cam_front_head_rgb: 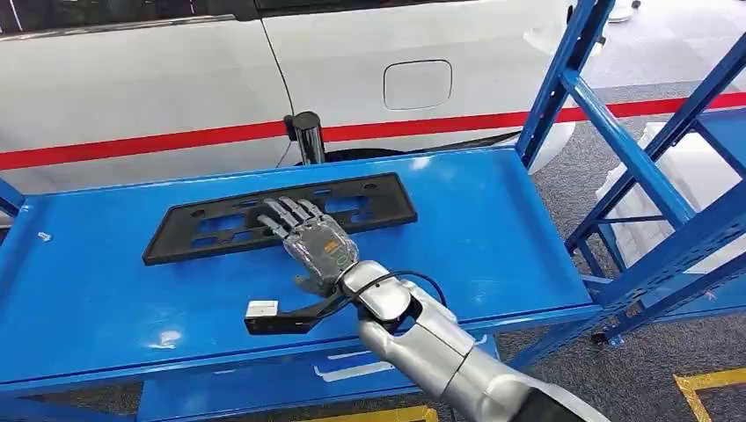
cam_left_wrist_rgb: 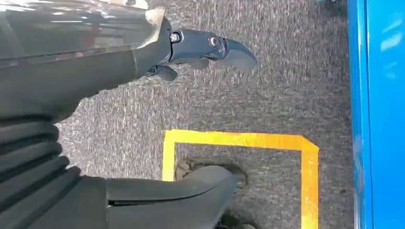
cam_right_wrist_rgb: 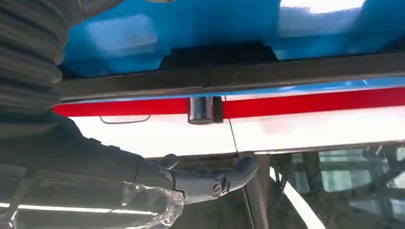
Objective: Take the parts from the cabinet and place them on the table.
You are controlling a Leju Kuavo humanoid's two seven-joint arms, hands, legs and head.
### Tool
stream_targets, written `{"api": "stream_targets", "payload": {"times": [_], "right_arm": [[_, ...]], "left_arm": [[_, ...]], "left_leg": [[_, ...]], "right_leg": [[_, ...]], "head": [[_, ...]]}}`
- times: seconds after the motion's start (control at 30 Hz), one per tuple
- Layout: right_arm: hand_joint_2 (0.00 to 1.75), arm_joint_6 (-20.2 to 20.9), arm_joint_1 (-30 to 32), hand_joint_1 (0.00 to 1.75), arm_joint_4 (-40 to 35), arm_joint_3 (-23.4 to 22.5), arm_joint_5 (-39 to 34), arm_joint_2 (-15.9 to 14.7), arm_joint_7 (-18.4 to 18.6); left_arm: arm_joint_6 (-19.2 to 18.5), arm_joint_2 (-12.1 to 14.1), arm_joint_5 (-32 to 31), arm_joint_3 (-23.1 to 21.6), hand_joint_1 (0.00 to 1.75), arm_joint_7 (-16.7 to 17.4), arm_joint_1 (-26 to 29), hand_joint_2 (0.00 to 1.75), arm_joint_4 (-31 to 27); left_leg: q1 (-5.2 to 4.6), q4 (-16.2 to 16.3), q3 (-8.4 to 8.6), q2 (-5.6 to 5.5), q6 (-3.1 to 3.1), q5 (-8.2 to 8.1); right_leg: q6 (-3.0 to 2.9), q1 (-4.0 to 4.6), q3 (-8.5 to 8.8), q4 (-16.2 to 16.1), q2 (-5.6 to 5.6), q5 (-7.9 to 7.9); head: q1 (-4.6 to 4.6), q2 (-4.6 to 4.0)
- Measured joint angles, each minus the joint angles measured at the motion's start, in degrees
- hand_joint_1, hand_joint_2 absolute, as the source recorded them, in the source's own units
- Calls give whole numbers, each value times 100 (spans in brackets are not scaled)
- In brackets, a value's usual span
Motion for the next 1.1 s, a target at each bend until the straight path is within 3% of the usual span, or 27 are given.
{"api": "stream_targets", "payload": {"times": [0.17, 0.57, 1.1], "right_arm": [[175, -15, -243, 0, 478, 0, 46, 96, 44], [175, -70, -477, 0, 951, 0, 92, 227, 114], [175, -63, -983, 0, 1967, -17, -15, 638, 227]], "left_arm": [[256, -113, 0, 0, 0, 4, -2, 0, 0], [249, -179, -13, -4, 0, 70, -6, 0, 0], [376, -199, -79, -59, 0, 243, -37, 0, 0]], "left_leg": [[-2, 0, -1, 0, 0, 0], [-2, 0, -1, 0, 1, -1], [-3, 1, 1, 0, 1, 0]], "right_leg": [[0, -1, 0, 0, 0, 0], [0, -1, 0, 0, 1, 0], [0, -1, 0, 0, 1, 0]], "head": [[0, 0], [0, 0], [0, 0]]}}
